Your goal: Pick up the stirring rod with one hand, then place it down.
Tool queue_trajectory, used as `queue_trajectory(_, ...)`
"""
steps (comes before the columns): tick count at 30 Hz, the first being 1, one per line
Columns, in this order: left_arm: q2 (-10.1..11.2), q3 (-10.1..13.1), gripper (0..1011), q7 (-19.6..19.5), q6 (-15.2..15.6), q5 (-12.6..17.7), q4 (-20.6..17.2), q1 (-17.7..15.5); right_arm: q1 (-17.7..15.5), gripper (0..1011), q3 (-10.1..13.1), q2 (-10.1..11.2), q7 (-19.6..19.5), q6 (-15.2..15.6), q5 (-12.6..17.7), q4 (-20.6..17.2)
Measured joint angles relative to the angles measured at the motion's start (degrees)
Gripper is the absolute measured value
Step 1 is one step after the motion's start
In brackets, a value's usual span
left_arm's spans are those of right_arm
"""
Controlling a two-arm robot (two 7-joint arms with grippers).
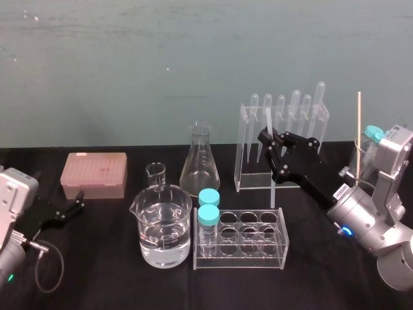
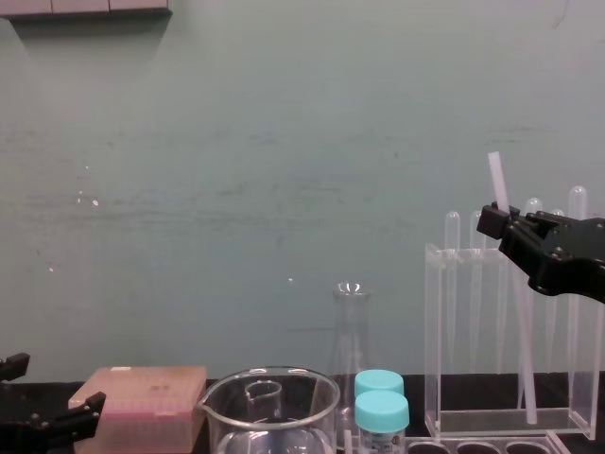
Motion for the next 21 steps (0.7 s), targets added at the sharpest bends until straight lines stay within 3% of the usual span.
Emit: queue_trajectory(21, 0.0, 0.0, 1000, 0.0, 0.0, 0.0, 0.0, 0.0, 0.0, 70, 0.0, 0.0, 0.0, 0.0, 0.0, 0.0)
